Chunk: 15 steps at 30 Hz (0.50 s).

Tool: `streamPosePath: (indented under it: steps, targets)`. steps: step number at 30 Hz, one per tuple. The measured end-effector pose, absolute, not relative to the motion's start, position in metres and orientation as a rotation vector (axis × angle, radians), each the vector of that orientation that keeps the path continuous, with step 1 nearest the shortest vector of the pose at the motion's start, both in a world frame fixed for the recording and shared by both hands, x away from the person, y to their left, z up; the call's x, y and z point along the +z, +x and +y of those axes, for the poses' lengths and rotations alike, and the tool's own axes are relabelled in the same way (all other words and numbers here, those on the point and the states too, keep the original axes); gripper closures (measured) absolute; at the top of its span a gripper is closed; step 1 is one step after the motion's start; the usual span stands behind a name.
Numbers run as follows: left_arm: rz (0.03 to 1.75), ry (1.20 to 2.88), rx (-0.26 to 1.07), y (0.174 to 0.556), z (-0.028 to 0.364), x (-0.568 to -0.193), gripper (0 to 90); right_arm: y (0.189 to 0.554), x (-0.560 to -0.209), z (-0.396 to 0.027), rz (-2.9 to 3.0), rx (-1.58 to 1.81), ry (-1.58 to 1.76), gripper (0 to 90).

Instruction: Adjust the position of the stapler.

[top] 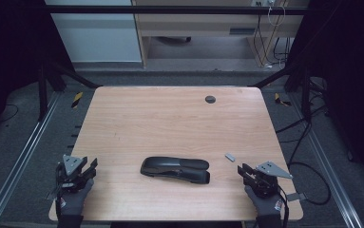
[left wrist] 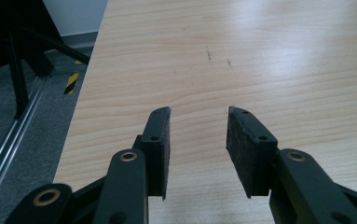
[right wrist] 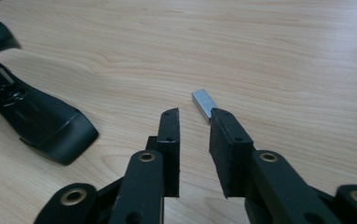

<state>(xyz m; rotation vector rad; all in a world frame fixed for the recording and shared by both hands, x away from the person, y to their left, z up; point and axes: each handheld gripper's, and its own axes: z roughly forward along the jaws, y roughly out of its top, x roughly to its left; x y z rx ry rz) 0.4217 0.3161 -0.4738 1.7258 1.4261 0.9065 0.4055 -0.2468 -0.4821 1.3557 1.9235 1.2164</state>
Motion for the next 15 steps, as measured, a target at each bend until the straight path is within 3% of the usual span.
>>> streamPosePath:
  steps: [9, 15]
  targets:
    - [1.378, 1.741, 0.859, 0.418, 0.302, -0.461, 55.0, 0.402, -0.478, -0.235, 1.974, 1.254, 1.32, 88.7]
    - [1.35, 1.768, 0.841, 0.419, 0.291, -0.455, 58.3, 0.401, -0.475, -0.228, 1.995, 1.268, 1.304, 90.0]
